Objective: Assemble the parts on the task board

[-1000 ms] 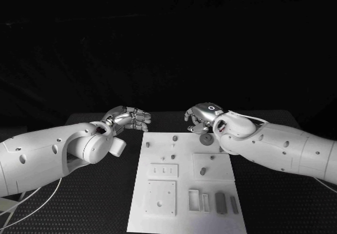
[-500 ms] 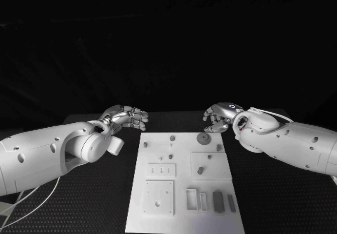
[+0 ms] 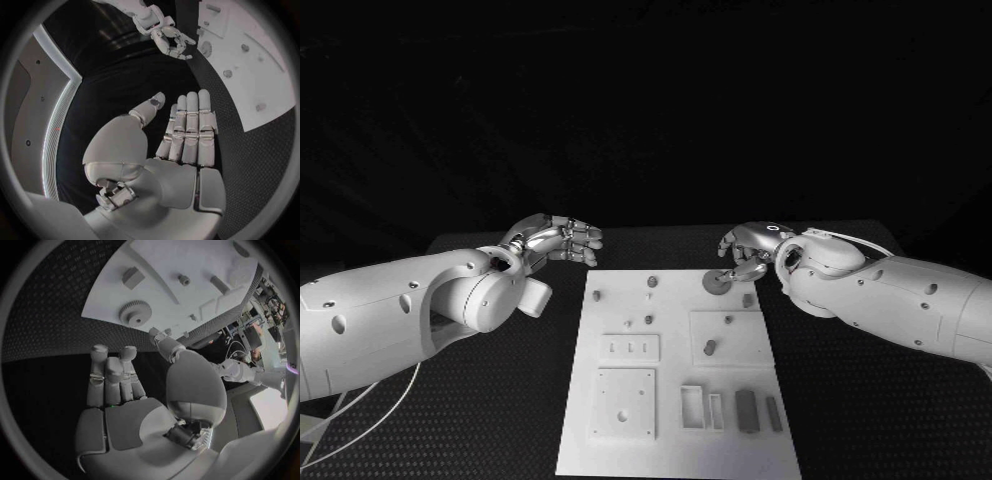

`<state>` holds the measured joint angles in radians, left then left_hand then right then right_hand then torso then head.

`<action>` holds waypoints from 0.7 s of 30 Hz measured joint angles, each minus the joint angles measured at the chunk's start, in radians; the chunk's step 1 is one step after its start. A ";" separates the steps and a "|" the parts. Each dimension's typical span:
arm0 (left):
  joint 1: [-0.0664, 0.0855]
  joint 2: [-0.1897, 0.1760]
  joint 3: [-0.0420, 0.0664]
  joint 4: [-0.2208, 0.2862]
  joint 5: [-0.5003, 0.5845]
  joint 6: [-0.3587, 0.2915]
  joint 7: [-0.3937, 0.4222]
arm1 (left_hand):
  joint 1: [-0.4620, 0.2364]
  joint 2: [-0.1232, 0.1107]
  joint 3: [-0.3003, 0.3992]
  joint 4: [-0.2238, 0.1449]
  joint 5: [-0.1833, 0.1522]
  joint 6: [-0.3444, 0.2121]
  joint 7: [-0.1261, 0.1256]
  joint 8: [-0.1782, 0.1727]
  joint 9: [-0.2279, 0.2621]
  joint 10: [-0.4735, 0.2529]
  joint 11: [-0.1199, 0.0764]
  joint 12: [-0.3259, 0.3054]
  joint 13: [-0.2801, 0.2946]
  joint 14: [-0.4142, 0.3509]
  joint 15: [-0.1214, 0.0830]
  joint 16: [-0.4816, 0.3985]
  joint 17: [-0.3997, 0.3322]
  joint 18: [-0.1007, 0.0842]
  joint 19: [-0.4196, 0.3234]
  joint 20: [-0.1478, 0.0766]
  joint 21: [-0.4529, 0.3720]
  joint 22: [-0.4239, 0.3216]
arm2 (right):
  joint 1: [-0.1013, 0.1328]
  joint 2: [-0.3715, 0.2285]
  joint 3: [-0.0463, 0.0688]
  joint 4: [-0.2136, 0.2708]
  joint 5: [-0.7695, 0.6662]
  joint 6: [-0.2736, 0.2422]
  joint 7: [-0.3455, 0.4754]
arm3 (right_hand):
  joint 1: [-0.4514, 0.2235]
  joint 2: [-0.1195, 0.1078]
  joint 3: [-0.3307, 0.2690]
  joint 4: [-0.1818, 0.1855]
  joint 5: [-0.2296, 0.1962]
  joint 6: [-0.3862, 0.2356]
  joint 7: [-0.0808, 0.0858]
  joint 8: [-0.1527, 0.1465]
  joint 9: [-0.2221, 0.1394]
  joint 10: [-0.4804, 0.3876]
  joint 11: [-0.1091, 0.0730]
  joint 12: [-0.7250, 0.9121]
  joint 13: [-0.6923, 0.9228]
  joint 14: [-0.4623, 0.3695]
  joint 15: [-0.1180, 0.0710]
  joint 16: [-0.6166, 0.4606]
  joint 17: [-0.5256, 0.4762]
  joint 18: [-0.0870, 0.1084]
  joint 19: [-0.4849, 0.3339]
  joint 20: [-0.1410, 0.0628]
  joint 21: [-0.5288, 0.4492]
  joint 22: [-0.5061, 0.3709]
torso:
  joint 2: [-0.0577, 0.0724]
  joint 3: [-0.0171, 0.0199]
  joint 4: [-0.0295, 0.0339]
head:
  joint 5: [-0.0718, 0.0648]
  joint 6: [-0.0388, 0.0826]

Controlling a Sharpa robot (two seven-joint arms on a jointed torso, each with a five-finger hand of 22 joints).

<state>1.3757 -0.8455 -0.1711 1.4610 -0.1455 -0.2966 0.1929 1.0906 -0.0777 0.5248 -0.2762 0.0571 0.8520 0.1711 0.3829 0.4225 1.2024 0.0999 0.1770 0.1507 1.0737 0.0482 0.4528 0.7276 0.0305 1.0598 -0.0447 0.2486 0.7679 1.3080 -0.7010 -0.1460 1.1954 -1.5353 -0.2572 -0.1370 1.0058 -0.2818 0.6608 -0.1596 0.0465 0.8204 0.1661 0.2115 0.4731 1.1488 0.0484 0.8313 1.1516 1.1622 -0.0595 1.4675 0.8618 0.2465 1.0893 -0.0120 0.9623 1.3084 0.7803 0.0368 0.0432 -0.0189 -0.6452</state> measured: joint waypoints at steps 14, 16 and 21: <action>0.000 0.005 0.000 -0.005 0.000 0.000 0.000 | 0.000 0.000 0.000 0.000 0.000 0.000 0.000 0.000 0.000 0.000 0.000 0.000 0.000 0.000 0.000 -0.004 0.001 0.000 0.000 0.000 0.000 0.001 | -0.022 0.032 -0.016 -0.024 -0.032 0.010 0.008 | 0.010 0.010 0.003 0.008 0.000 0.013 -0.008 0.010 0.007 -0.007 0.000 0.013 0.008 -0.006 -0.001 0.010 0.000 0.000 -0.003 0.003 0.000 0.000 | 0.000 -0.0010 0.0009 | 0.006 -0.011; 0.000 0.005 0.000 -0.005 0.000 0.000 0.000 | 0.000 0.000 0.000 0.000 0.000 0.000 0.000 0.000 0.000 0.000 0.000 0.000 0.000 0.000 0.000 -0.004 0.001 0.000 0.000 0.000 0.000 0.001 | -0.024 0.036 -0.016 -0.030 -0.036 0.010 0.009 | 0.018 0.018 0.006 0.005 0.000 0.021 -0.009 0.013 0.009 -0.007 0.000 0.015 0.009 -0.007 -0.001 0.010 0.000 0.000 -0.003 0.003 0.000 0.000 | 0.000 -0.0010 0.0006 | 0.006 -0.011; 0.000 0.005 0.000 -0.004 0.000 0.000 0.000 | 0.000 0.000 0.000 0.000 0.000 0.000 0.000 0.000 -0.001 0.000 0.000 0.000 0.000 0.000 0.000 -0.004 0.002 0.000 0.000 0.000 0.000 0.001 | -0.032 0.044 -0.018 -0.044 -0.048 0.011 0.010 | 0.054 0.046 0.015 -0.022 0.000 0.036 -0.023 0.030 0.015 -0.010 -0.004 0.019 0.010 -0.012 -0.006 0.015 -0.002 0.000 -0.005 0.002 0.001 0.000 | 0.000 -0.0013 -0.0004 | 0.006 -0.012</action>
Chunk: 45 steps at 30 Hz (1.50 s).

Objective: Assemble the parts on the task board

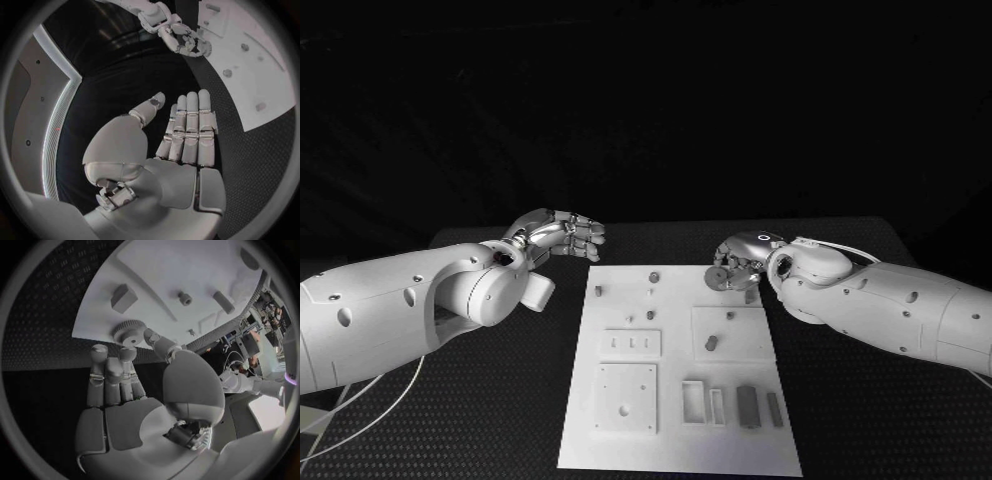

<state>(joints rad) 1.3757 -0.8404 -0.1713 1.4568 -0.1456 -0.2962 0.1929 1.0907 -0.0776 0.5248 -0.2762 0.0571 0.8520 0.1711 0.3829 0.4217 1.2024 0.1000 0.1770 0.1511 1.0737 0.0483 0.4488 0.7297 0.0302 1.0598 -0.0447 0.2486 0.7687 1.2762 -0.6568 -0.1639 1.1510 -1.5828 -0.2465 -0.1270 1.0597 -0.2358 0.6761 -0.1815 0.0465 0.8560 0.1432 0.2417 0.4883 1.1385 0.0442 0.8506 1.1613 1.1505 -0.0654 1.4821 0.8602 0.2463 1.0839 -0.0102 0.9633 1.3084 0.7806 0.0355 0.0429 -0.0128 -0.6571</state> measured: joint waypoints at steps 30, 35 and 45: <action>0.000 0.004 0.000 0.000 0.000 0.001 -0.001 | 0.000 0.000 0.000 0.000 0.000 0.000 0.000 0.000 -0.001 0.000 0.000 0.000 0.001 0.000 0.000 0.000 0.003 0.000 0.000 0.000 0.000 0.001 | -0.009 0.018 0.002 -0.041 -0.022 -0.005 0.015 | 0.010 0.047 -0.011 -0.035 0.000 0.019 -0.012 0.017 0.007 0.011 -0.011 0.001 -0.003 0.005 -0.009 0.004 -0.010 0.000 -0.003 0.000 0.007 0.000 | 0.000 -0.0002 -0.0001 | 0.005 -0.010; 0.000 0.005 0.000 0.000 0.000 0.001 -0.001 | 0.000 0.000 0.000 0.000 0.000 0.000 0.000 0.000 -0.001 0.000 0.000 0.000 0.001 0.000 0.000 -0.001 0.003 0.000 0.000 0.000 0.000 0.001 | -0.010 0.017 0.001 -0.040 -0.022 -0.005 0.018 | 0.005 0.042 -0.014 -0.032 0.000 0.019 -0.012 0.017 0.007 0.011 -0.011 0.001 -0.003 0.003 -0.010 0.004 -0.010 0.000 -0.001 0.002 0.007 0.000 | -0.001 -0.0005 -0.0001 | 0.004 -0.012; 0.000 0.007 0.000 -0.001 0.000 0.002 -0.001 | 0.000 0.000 0.000 0.000 0.000 0.000 0.000 0.000 -0.001 0.000 0.000 0.000 0.001 0.000 0.000 -0.004 0.004 0.000 0.000 0.000 0.000 0.001 | -0.010 0.017 0.001 -0.037 -0.021 -0.005 0.022 | 0.005 0.042 -0.011 -0.035 0.000 0.019 -0.012 0.011 0.002 0.011 -0.018 0.001 -0.004 0.003 -0.010 0.008 -0.014 0.000 -0.001 0.002 0.007 0.000 | -0.001 -0.0002 0.0004 | 0.005 -0.014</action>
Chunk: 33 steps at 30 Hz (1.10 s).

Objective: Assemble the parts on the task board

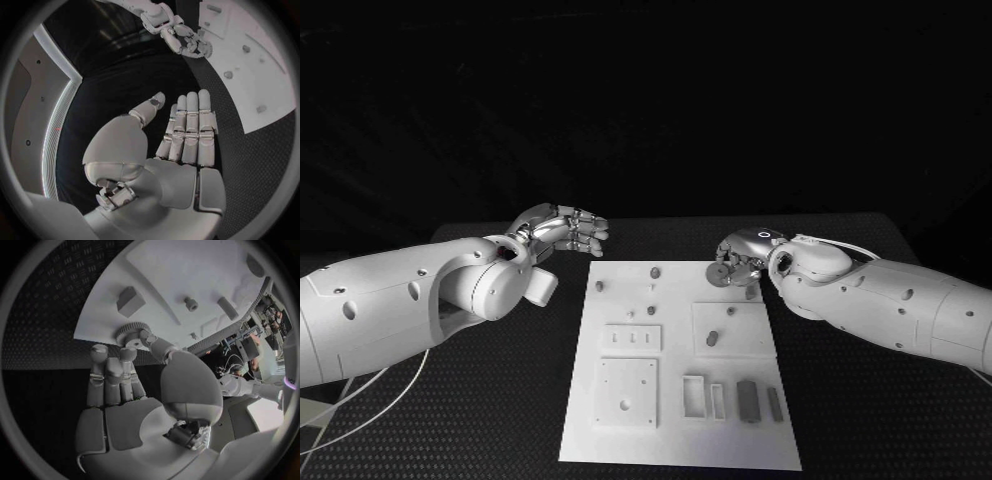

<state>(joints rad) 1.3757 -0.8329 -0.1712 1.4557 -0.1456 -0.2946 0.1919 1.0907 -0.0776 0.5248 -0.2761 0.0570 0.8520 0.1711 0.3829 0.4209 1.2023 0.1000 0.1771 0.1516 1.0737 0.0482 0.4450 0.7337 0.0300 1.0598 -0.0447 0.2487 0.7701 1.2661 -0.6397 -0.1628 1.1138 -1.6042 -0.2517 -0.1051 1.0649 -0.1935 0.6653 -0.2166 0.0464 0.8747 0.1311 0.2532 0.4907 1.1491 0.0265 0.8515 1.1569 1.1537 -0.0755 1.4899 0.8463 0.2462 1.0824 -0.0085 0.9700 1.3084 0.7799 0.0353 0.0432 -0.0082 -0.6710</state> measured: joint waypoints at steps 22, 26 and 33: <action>0.000 0.002 0.000 -0.002 0.000 0.001 0.000 | 0.000 0.000 0.000 0.000 0.000 0.000 0.000 0.000 -0.001 0.000 0.000 -0.004 0.001 0.000 0.000 0.000 0.003 0.000 0.000 0.000 0.000 0.001 | 0.001 0.012 0.000 -0.011 0.002 0.005 0.008 | -0.003 0.047 0.006 -0.006 0.000 0.022 -0.022 0.023 0.003 -0.004 -0.004 0.000 -0.001 -0.006 -0.006 0.005 -0.007 0.000 -0.004 0.000 0.004 0.000 | 0.000 0.0004 0.0000 | 0.000 0.002; 0.000 0.001 0.000 -0.001 0.000 0.001 0.000 | 0.000 0.000 0.000 0.000 0.000 0.000 0.000 0.000 -0.001 0.000 0.000 -0.004 0.001 0.000 0.000 0.000 0.003 0.000 0.000 0.000 0.000 0.001 | 0.001 0.012 0.000 -0.012 0.001 0.005 0.011 | -0.008 0.080 0.005 -0.020 -0.001 0.023 -0.023 0.042 0.008 0.000 -0.018 0.000 -0.002 -0.005 -0.017 0.009 -0.008 0.000 -0.007 0.000 0.004 0.000 | 0.000 0.0000 0.0000 | 0.000 0.002; 0.000 -0.002 0.000 0.000 0.000 0.001 0.000 | 0.000 0.000 0.000 0.000 0.000 0.000 0.000 0.000 -0.002 0.000 0.000 -0.004 0.001 0.000 0.000 -0.004 0.004 0.000 0.000 0.000 0.000 0.001 | 0.001 0.012 0.000 -0.010 -0.005 0.006 0.012 | -0.012 0.109 -0.004 -0.048 0.000 0.023 -0.023 0.043 0.008 0.007 -0.025 0.000 -0.004 -0.005 -0.027 0.009 -0.012 0.001 -0.007 0.000 0.010 0.000 | 0.000 0.0001 -0.0010 | 0.002 0.002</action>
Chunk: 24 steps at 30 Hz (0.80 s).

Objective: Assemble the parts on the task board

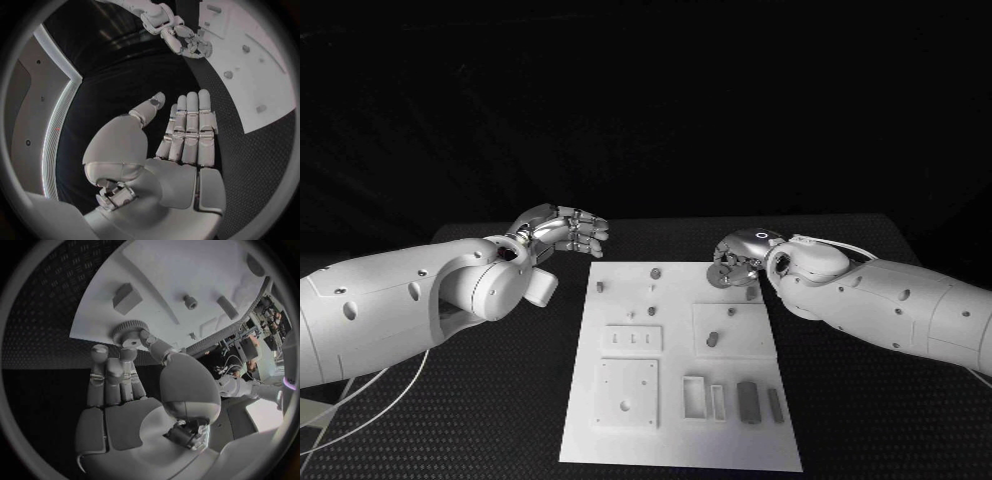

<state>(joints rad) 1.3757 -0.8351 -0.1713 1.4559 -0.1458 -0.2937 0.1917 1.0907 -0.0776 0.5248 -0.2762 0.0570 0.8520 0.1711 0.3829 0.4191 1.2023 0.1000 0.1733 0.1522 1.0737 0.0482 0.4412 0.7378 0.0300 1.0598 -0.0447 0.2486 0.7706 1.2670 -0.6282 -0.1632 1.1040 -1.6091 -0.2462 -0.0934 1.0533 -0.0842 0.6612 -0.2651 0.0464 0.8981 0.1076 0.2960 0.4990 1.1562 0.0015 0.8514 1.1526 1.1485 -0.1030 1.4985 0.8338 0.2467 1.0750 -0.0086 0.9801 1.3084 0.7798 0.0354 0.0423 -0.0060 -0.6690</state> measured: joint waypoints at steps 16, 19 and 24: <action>0.000 -0.004 0.000 0.002 0.000 0.000 0.000 | 0.000 0.000 0.000 0.000 0.000 0.000 0.000 0.000 0.000 0.000 0.000 0.000 0.001 0.000 0.000 0.000 0.002 0.000 0.000 0.000 -0.004 0.001 | -0.003 -0.011 -0.002 0.018 -0.026 -0.020 -0.010 | -0.013 -0.040 0.007 -0.001 0.000 0.003 -0.003 0.011 0.002 0.000 0.000 0.000 -0.001 0.000 0.000 0.007 -0.004 0.002 0.000 0.000 0.000 0.000 | 0.000 0.0011 -0.0006 | -0.004 0.004; 0.000 -0.005 0.000 0.003 0.000 0.000 -0.001 | 0.000 0.000 0.000 0.000 0.000 0.000 0.000 0.000 0.000 0.000 0.000 0.000 0.001 0.000 0.000 0.000 0.002 0.000 0.000 0.000 -0.004 0.001 | -0.003 -0.011 -0.002 0.017 -0.030 -0.019 -0.015 | -0.025 -0.074 0.007 0.013 0.003 0.010 -0.010 -0.004 0.015 0.000 0.000 0.000 -0.003 0.000 0.000 0.007 -0.008 0.002 0.000 0.000 0.000 0.000 | 0.000 0.0011 -0.0006 | -0.006 0.006; 0.000 -0.006 0.000 0.004 0.000 0.000 -0.001 | 0.000 0.000 0.000 0.000 0.000 0.000 0.000 0.000 0.000 0.000 0.000 0.000 0.001 0.000 0.000 0.000 0.003 0.000 0.000 0.000 -0.004 0.001 | -0.003 -0.011 -0.003 0.017 -0.034 -0.018 -0.020 | -0.033 -0.123 0.019 0.047 0.004 -0.013 0.013 -0.037 -0.003 -0.013 0.013 0.000 -0.003 -0.003 0.014 0.007 -0.010 0.004 -0.001 0.002 0.000 0.000 | 0.000 0.0012 -0.0007 | -0.008 0.007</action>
<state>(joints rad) 1.3757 -0.8413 -0.1713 1.4599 -0.1459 -0.2939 0.1907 1.0907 -0.0776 0.5248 -0.2761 0.0571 0.8520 0.1711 0.3829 0.4187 1.2023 0.1000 0.1733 0.1529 1.0737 0.0482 0.4412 0.7411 0.0299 1.0598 -0.0446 0.2447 0.7713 1.2641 -0.6391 -0.1657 1.1207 -1.6428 -0.2646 -0.1132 1.0200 -0.2072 0.6801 -0.2180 0.0505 0.8851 0.1206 0.2590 0.4958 1.1434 0.0148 0.8514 1.1500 1.1455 -0.0888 1.5053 0.8236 0.2505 1.0736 -0.0070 0.9800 1.3084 0.7798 0.0365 0.0416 -0.0139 -0.6617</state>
